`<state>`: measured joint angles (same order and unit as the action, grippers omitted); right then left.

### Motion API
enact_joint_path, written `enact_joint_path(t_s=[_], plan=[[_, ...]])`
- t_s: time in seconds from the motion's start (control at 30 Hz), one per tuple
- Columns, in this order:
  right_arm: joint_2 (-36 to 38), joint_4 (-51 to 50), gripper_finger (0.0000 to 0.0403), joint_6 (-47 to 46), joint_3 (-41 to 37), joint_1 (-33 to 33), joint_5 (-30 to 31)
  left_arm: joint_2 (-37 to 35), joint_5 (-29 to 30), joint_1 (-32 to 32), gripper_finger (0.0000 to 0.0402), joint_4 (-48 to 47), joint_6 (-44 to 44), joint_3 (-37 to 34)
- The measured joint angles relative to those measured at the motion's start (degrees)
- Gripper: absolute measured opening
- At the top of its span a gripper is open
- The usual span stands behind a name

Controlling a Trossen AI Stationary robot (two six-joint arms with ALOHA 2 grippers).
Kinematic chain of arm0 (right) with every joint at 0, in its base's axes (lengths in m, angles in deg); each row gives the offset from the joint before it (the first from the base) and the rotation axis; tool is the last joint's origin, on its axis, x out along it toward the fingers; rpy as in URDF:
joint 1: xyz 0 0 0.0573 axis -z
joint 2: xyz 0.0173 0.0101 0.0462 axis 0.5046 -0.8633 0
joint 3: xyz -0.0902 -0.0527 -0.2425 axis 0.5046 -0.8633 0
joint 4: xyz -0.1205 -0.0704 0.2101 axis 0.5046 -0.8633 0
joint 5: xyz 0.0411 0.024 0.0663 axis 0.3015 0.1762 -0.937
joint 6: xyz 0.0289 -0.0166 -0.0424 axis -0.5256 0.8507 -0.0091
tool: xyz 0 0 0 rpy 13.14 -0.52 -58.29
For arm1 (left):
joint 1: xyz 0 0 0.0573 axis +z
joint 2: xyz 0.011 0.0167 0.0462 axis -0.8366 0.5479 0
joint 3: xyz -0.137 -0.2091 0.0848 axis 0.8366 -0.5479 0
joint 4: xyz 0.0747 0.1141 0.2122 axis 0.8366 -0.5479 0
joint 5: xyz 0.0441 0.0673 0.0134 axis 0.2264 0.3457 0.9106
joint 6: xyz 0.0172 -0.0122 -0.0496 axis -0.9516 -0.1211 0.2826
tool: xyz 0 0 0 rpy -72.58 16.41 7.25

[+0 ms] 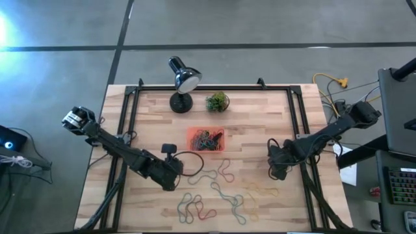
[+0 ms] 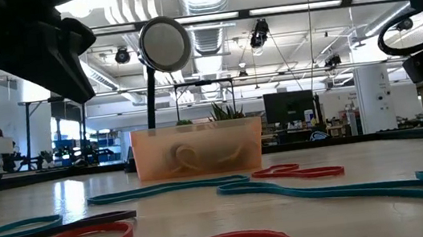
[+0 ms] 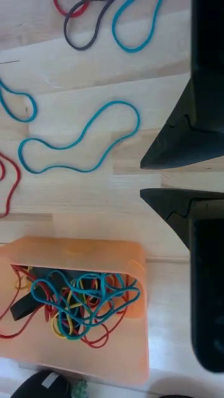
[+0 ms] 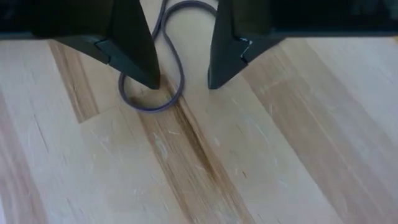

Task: Pick and place rubber bands into bin
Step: Put the violet rubberband into the orange bin

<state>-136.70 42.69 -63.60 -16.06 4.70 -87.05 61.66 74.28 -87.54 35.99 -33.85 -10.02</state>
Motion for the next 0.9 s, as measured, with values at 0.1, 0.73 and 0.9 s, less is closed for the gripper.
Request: enact_joint_path(t_s=[0.1,0.73,0.9], plan=[[0.01,0.25,0.0128,-0.77,-0.46,0.00,0.02,0.00,0.00,0.00,0.0045,0.22,-0.01,-0.01],[-0.50,1.57,0.0008,-0.14,1.53,-0.04,0.83,0.02,0.13,0.00,0.0045,2.99,-0.13,-0.11],[-0.45,4.30,0.0008,6.22,5.13,-0.04,6.31,0.04,0.13,0.00,0.0045,3.70,-0.09,-0.09]])
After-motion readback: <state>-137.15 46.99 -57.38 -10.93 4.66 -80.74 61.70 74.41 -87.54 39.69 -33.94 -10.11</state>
